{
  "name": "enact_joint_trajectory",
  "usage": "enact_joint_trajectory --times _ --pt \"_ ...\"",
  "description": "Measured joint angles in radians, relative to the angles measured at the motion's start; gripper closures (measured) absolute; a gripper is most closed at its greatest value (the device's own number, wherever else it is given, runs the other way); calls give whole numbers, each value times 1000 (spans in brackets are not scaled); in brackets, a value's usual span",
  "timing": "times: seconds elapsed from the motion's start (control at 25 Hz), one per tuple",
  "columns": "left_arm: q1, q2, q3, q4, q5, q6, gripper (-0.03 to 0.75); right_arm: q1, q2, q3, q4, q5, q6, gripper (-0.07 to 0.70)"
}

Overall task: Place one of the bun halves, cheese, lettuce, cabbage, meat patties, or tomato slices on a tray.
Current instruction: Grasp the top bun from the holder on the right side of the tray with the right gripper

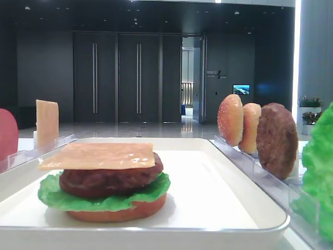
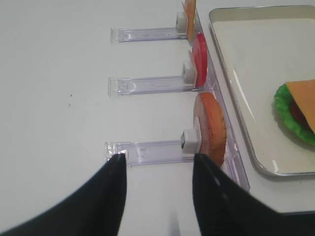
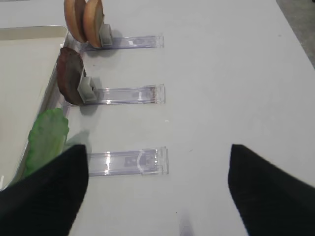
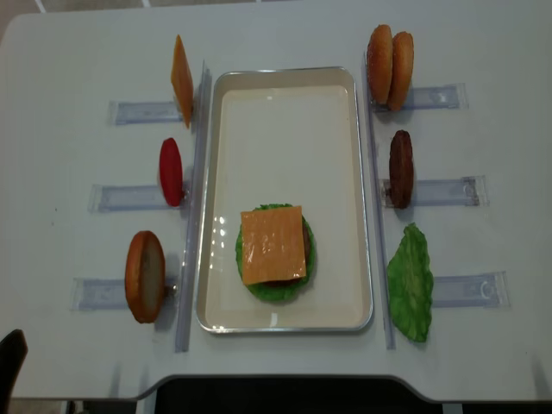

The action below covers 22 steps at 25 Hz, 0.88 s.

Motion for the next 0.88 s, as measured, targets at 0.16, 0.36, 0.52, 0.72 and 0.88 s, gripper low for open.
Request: enact_joint_trajectory --times 0.16,0.36,0.52,0.72,0.88 --pt "0 0 0 0 0 0 379 4 0 0 0 0 1 96" --pt "0 0 0 0 0 0 396 4 0 1 0 0 1 100" --pt "0 0 0 0 0 0 421 4 0 -4 0 -3 -19 100" --pt "0 0 0 0 0 0 463 4 0 -42 0 -6 -21 100" --pt "0 0 0 0 0 0 493 4 96 -49 0 -5 -21 100"
